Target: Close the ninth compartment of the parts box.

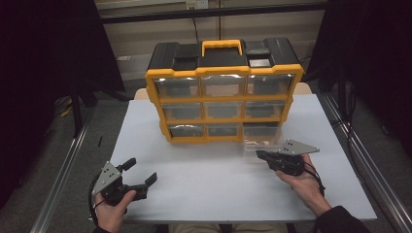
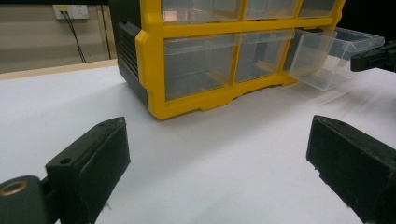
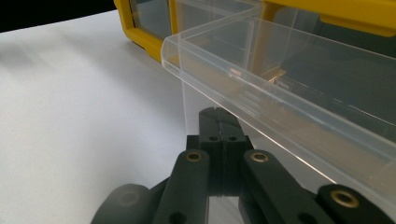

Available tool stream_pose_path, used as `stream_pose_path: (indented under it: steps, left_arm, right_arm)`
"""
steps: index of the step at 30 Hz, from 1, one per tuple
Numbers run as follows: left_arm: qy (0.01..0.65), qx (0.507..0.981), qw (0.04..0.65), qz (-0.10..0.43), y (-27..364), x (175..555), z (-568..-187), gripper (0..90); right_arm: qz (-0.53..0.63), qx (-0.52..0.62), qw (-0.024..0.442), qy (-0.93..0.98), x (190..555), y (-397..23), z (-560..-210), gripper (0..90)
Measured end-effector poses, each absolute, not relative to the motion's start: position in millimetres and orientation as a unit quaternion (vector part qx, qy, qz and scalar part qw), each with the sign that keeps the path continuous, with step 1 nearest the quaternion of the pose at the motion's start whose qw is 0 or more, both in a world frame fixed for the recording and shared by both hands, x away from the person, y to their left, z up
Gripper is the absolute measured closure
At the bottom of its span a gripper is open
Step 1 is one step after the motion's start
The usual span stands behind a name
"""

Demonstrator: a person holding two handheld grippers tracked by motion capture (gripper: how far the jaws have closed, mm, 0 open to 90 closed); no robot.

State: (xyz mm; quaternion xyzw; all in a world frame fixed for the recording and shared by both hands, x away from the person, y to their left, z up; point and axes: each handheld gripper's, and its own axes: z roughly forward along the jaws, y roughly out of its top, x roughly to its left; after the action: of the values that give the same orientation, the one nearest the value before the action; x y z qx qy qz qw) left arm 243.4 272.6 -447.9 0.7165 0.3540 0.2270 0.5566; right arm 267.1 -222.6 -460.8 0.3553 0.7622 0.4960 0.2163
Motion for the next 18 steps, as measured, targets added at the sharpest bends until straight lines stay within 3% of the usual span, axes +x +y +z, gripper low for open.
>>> stream_pose_path:
  steps: [18]
  left_arm:
    - [0.355,0.714,0.559,0.228,272.7,243.3,-447.7,5.8]
  right_arm:
    - [0.493,0.36,0.219,0.761,270.0,-223.6,-462.6,90.0]
